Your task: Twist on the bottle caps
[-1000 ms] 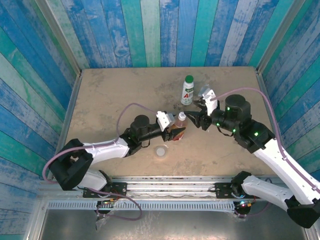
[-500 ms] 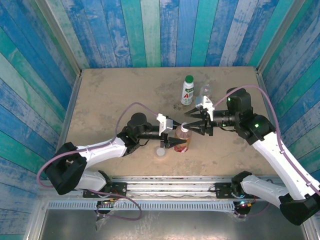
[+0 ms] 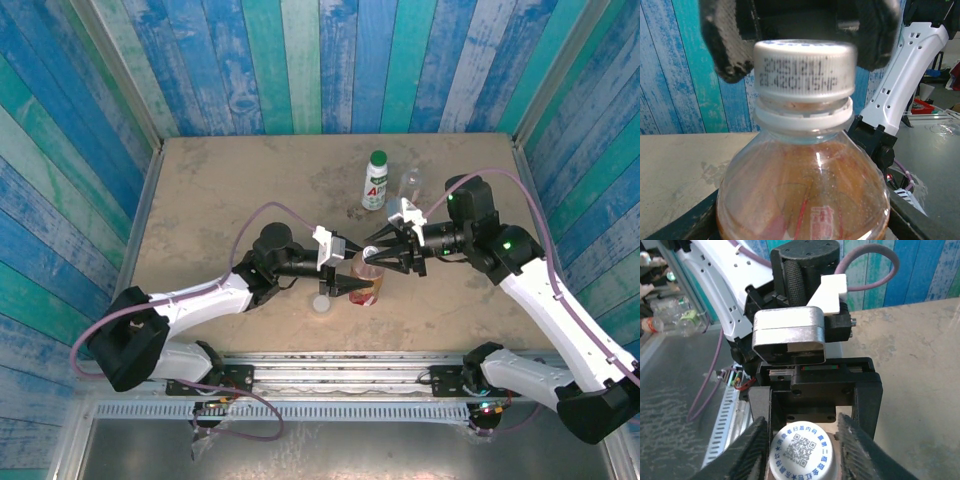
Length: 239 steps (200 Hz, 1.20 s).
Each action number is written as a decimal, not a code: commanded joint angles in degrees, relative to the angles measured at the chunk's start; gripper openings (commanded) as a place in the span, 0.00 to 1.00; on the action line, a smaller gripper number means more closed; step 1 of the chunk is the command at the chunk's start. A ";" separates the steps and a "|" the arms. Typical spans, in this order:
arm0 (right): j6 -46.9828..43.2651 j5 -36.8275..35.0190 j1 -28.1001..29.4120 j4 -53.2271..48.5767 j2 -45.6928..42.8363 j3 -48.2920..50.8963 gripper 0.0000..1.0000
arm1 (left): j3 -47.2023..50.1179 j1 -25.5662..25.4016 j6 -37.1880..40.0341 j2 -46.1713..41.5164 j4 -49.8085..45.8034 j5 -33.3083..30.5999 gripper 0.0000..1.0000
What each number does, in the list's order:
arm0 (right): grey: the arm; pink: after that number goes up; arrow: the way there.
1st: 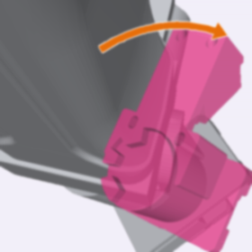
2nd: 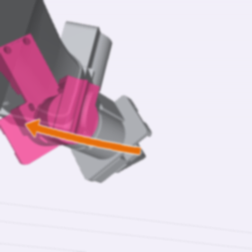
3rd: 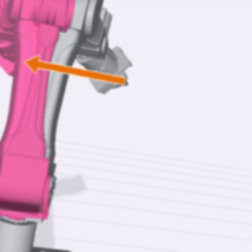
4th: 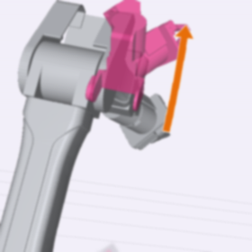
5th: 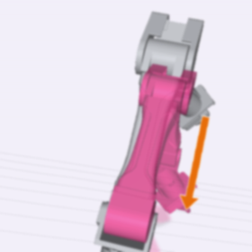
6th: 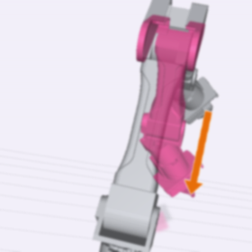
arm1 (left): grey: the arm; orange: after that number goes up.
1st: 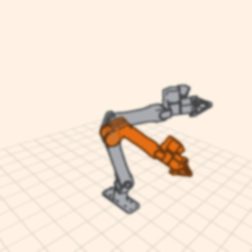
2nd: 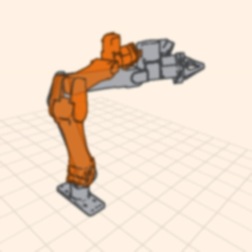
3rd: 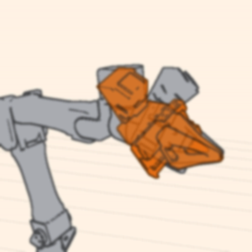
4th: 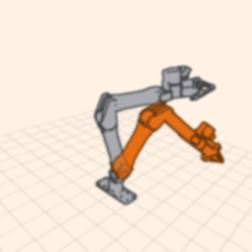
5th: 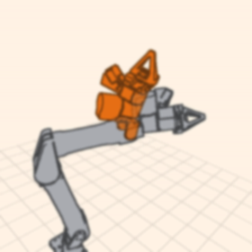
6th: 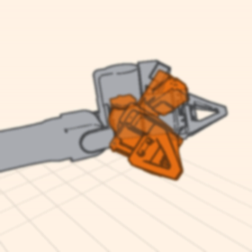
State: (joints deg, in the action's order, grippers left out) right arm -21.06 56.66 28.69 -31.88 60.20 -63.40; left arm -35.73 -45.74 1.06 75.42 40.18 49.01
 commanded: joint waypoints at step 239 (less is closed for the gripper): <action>33.84 -79.13 24.07 18.56 0.14 10.19 0.28 | -9.73 -2.15 7.89 5.69 -1.47 -53.67 0.57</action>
State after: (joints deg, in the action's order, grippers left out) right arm 18.92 -24.21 51.90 -7.25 62.50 -54.43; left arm -44.18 -49.32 12.12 82.35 29.95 2.00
